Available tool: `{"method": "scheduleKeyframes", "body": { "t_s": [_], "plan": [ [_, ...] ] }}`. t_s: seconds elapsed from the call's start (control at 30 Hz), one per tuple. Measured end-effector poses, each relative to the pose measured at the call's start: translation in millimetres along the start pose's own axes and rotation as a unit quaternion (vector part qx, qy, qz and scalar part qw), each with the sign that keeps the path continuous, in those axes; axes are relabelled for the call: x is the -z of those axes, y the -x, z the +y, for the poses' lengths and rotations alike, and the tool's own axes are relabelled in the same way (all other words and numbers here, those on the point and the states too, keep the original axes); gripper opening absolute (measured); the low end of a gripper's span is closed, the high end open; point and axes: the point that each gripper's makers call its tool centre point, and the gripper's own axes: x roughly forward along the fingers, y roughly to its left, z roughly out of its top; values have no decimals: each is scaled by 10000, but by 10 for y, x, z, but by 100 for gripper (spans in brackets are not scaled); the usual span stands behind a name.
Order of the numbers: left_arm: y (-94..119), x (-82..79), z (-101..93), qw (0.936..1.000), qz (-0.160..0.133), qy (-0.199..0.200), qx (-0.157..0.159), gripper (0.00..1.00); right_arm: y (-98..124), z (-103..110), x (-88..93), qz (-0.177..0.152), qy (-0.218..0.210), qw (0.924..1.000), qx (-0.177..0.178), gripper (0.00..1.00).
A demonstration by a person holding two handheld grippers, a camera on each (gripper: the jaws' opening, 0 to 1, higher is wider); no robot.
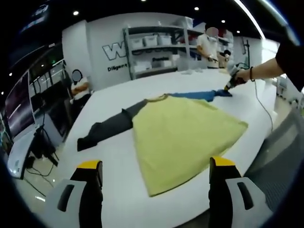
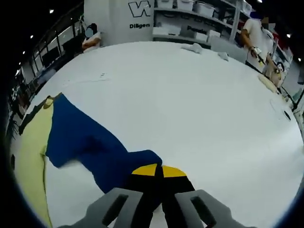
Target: Fold the garment on the visible template until the final outline fits inside the template.
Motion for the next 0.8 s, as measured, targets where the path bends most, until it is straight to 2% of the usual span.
{"method": "scheduleKeyframes", "body": {
  "t_s": [0.03,0.17,0.2,0.3,0.4,0.6,0.63,0.8],
  "plan": [
    [-2,3,-2,10000,10,-29,-4,92,10,-16,-6,-10,-31,10000,16,2],
    [-5,14,2,10000,44,26,-3,92,58,-18,9,4,-422,9991,-38,23],
    [-4,16,7,10000,49,36,-21,92,76,-15,11,-4,-476,9988,-62,25],
    [0,34,-6,9999,108,88,-4,91,114,33,66,42,-551,9984,-82,25],
    [6,72,-21,9995,263,173,-19,89,127,26,98,90,-673,9977,-40,29],
    [13,45,-1,9995,184,229,-62,87,168,14,181,218,-863,9960,33,32],
    [13,49,4,9995,196,227,-75,87,360,212,387,217,-876,9958,130,32],
    [14,46,6,9996,183,214,-86,85,460,362,590,286,-1050,9937,262,29]
  ]
}}
